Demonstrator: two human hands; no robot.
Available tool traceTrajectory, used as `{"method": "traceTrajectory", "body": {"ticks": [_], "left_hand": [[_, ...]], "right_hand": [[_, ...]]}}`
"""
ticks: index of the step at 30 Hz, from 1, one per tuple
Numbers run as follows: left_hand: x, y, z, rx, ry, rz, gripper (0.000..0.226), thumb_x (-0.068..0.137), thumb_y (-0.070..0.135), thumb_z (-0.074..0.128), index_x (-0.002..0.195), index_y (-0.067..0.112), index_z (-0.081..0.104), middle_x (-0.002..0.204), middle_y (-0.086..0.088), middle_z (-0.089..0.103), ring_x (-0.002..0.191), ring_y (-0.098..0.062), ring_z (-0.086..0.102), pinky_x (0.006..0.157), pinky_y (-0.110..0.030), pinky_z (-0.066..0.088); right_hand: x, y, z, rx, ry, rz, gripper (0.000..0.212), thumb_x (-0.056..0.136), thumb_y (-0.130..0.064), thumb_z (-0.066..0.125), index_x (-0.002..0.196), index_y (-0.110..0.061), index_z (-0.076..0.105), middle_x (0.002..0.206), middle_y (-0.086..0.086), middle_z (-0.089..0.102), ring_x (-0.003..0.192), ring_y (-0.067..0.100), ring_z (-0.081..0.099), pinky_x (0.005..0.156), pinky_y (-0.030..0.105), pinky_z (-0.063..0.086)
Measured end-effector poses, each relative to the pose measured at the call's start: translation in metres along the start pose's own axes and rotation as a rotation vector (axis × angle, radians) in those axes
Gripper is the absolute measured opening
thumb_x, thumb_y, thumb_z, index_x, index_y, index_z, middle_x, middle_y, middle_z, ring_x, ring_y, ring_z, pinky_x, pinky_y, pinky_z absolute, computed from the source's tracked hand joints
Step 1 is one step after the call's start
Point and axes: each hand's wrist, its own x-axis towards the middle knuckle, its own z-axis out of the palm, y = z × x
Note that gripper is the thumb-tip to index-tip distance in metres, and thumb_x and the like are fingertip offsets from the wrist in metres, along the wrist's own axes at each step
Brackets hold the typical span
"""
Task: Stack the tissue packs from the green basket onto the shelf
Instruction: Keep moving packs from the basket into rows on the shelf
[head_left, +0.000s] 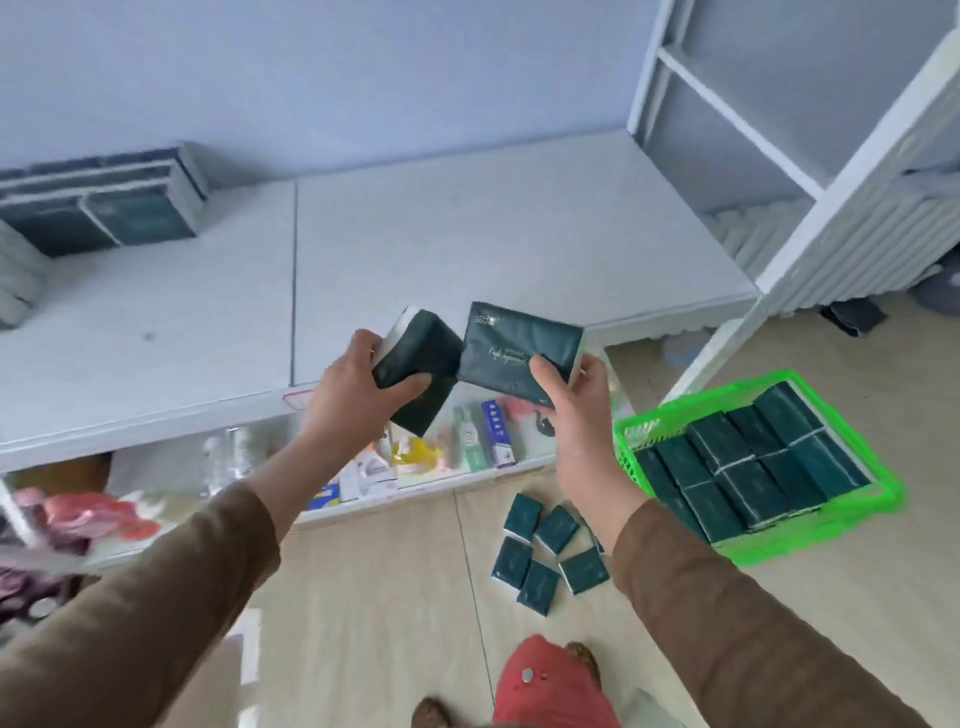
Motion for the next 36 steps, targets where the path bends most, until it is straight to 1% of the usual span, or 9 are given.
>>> {"method": "traceTrajectory", "body": {"ticks": [3,7,9,12,15,20,25,30,36], "left_hand": [[0.007,-0.044,-0.067,-0.006,0.043,-0.053,0.042,0.073,0.051,0.072,0.098,0.032,0.044,0.083,0.012,0.06,0.072,-0.007,0.057,0.053,-0.026,0.043],[0.032,-0.095,-0.135,0.044,0.095,-0.081,0.039,0.073,0.039,0.075,0.1,0.028,0.049,0.087,0.011,0.06,0.076,-0.008,0.056,0.058,-0.027,0.044],[0.054,-0.119,-0.161,0.107,0.119,-0.08,0.037,0.072,0.035,0.075,0.099,0.026,0.051,0.092,0.007,0.054,0.079,-0.012,0.052,0.058,-0.024,0.036],[0.091,-0.155,-0.194,0.2,0.145,-0.12,0.045,0.073,0.034,0.077,0.109,0.02,0.054,0.102,0.0,0.046,0.092,-0.021,0.048,0.069,-0.03,0.038],[0.13,-0.193,-0.223,0.253,0.147,-0.165,0.049,0.073,0.034,0.079,0.113,0.018,0.056,0.107,-0.001,0.048,0.095,-0.022,0.047,0.075,-0.033,0.038],[0.18,-0.25,-0.26,0.499,0.185,-0.167,0.057,0.075,0.04,0.08,0.123,0.019,0.059,0.119,-0.003,0.059,0.114,-0.027,0.042,0.09,-0.041,0.042],[0.224,-0.295,-0.288,0.616,0.201,-0.048,0.054,0.073,0.033,0.083,0.121,0.019,0.061,0.104,0.0,0.06,0.105,-0.025,0.044,0.088,-0.042,0.045],[0.267,-0.335,-0.305,0.714,0.142,0.044,0.057,0.072,0.027,0.084,0.122,0.02,0.059,0.109,0.0,0.059,0.105,-0.024,0.044,0.089,-0.043,0.047],[0.303,-0.373,-0.32,0.851,0.089,0.072,0.053,0.074,0.022,0.083,0.12,0.017,0.057,0.113,-0.003,0.052,0.103,-0.025,0.045,0.089,-0.04,0.047]], "right_hand": [[-0.003,-0.005,0.072,-0.029,-0.13,-0.016,0.032,0.076,-0.031,0.079,0.098,-0.033,0.057,0.108,0.005,0.068,0.11,0.033,0.065,0.083,0.048,0.05],[0.01,-0.007,0.154,-0.1,-0.262,-0.061,0.041,0.068,-0.034,0.077,0.104,-0.032,0.057,0.091,-0.019,0.069,0.094,0.007,0.068,0.086,0.038,0.053],[0.024,-0.003,0.191,-0.137,-0.31,-0.079,0.041,0.071,-0.029,0.077,0.108,-0.029,0.058,0.099,-0.01,0.069,0.096,0.012,0.068,0.087,0.036,0.053],[0.051,0.006,0.245,-0.182,-0.37,-0.104,0.039,0.077,-0.02,0.079,0.11,-0.023,0.06,0.11,0.004,0.069,0.098,0.016,0.066,0.083,0.029,0.052],[0.082,0.018,0.299,-0.25,-0.429,-0.114,0.04,0.079,-0.017,0.08,0.113,-0.021,0.06,0.11,0.002,0.07,0.098,0.014,0.065,0.08,0.025,0.049],[0.126,0.037,0.376,-0.411,-0.483,-0.163,0.043,0.076,-0.019,0.082,0.114,-0.019,0.06,0.11,-0.001,0.069,0.102,0.013,0.064,0.086,0.029,0.051],[0.152,0.055,0.437,-0.483,-0.499,-0.177,0.04,0.077,-0.025,0.082,0.107,-0.024,0.056,0.105,-0.005,0.065,0.092,0.011,0.059,0.076,0.024,0.047],[0.16,0.082,0.478,-0.503,-0.497,-0.135,0.039,0.08,-0.02,0.08,0.108,-0.023,0.053,0.107,0.0,0.066,0.085,0.012,0.059,0.082,0.031,0.05],[0.164,0.107,0.52,-0.58,-0.442,-0.118,0.041,0.083,-0.02,0.078,0.116,-0.022,0.053,0.113,0.002,0.063,0.094,0.023,0.062,0.085,0.037,0.052]]}}
